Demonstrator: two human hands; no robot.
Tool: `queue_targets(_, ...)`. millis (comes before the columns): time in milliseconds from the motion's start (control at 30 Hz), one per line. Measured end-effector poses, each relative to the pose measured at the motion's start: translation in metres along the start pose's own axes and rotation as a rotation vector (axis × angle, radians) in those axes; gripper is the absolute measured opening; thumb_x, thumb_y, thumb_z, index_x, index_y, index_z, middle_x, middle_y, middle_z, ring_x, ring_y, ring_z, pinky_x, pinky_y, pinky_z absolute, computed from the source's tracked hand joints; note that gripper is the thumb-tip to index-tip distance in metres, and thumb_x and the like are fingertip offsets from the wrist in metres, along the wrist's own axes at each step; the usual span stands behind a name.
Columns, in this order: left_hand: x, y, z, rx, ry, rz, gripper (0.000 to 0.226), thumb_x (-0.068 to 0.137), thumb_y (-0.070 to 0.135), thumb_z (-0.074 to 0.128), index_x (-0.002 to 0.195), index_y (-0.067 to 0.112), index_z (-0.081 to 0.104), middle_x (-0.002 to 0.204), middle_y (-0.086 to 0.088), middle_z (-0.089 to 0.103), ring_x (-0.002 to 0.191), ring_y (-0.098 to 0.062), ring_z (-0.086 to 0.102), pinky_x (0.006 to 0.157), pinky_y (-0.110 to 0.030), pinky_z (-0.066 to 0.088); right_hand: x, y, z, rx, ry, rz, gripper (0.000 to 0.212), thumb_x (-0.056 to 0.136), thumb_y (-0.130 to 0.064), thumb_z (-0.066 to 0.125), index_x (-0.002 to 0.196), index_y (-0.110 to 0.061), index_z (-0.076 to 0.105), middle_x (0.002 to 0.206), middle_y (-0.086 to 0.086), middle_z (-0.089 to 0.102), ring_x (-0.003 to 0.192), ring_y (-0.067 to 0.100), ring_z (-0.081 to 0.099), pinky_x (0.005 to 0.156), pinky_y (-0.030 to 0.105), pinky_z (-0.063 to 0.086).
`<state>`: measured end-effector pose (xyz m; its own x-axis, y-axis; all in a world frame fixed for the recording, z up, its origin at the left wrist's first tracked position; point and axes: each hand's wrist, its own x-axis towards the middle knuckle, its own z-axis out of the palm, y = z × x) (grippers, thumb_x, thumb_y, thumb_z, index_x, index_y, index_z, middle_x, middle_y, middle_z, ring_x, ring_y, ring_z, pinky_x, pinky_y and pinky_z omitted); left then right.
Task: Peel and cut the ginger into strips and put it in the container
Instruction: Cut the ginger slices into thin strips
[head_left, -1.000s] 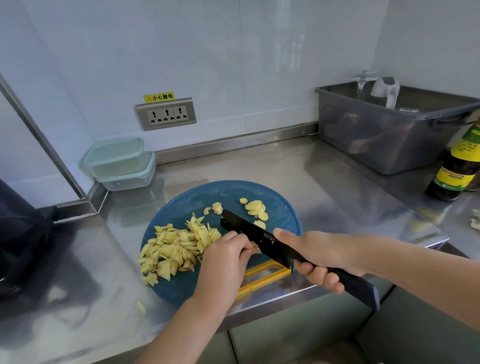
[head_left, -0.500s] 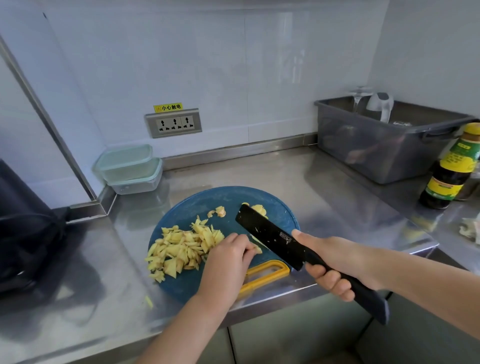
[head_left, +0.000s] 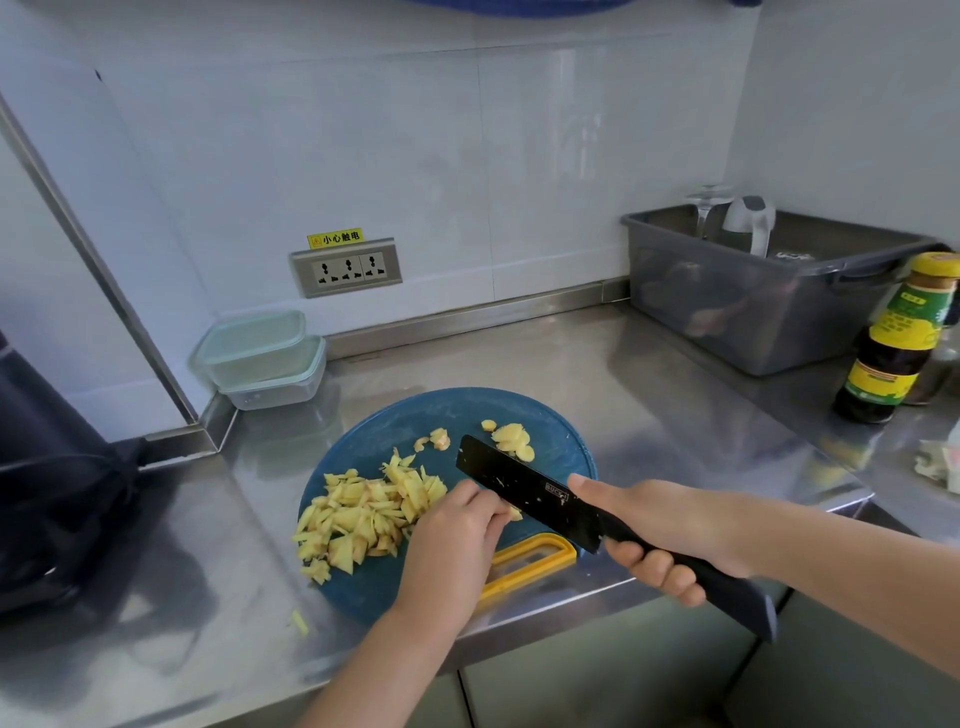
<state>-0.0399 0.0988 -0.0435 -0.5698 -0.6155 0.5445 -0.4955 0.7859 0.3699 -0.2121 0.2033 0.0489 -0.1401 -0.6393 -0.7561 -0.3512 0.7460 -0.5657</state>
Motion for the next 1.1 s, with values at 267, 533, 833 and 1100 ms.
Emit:
queue_targets(267, 0.000, -0.002, 0.001, -0.029, -0.006, -0.020, 0.008, 0.078, 0.013, 0.075, 0.080, 0.017, 0.070, 0.081, 0.009, 0.060, 0.069, -0.005, 0.060, 0.059, -0.023, 0.054, 0.008, 0.000, -0.002, 0.040, -0.046, -0.011, 0.068, 0.082, -0.080, 0.030, 0.050, -0.020, 0.036, 0.048, -0.003, 0.029, 0.039, 0.012, 0.024, 0.039, 0.021, 0.024)
queue_targets(533, 0.003, -0.006, -0.006, 0.012, -0.039, 0.072, 0.010, 0.075, 0.014, 0.078, 0.078, 0.020, 0.071, 0.078, 0.010, 0.062, 0.065, -0.004, 0.061, 0.052, -0.022, 0.054, 0.012, -0.001, -0.003, 0.028, -0.063, 0.000, 0.068, 0.083, -0.080, 0.031, 0.050, -0.020, 0.036, 0.047, -0.004, 0.030, 0.038, 0.012, 0.025, 0.038, 0.020, 0.026)
queue_targets(833, 0.015, -0.017, -0.012, 0.022, -0.109, 0.256, 0.014, 0.072, 0.012, 0.080, 0.083, 0.019, 0.074, 0.081, 0.007, 0.068, 0.069, -0.006, 0.065, 0.059, -0.023, 0.056, 0.015, -0.003, 0.001, 0.034, -0.048, 0.054, 0.070, 0.081, -0.082, 0.029, 0.050, -0.020, 0.035, 0.047, -0.003, 0.030, 0.037, 0.012, 0.024, 0.038, 0.019, 0.024)
queue_targets(1100, 0.017, -0.021, -0.011, 0.029, -0.098, 0.307, 0.015, 0.070, 0.011, 0.082, 0.081, 0.019, 0.075, 0.079, 0.008, 0.069, 0.070, -0.006, 0.065, 0.060, -0.024, 0.056, 0.016, -0.006, 0.006, 0.002, -0.024, 0.083, 0.070, 0.081, -0.082, 0.028, 0.050, -0.019, 0.034, 0.047, -0.003, 0.029, 0.037, 0.012, 0.024, 0.040, 0.020, 0.024)
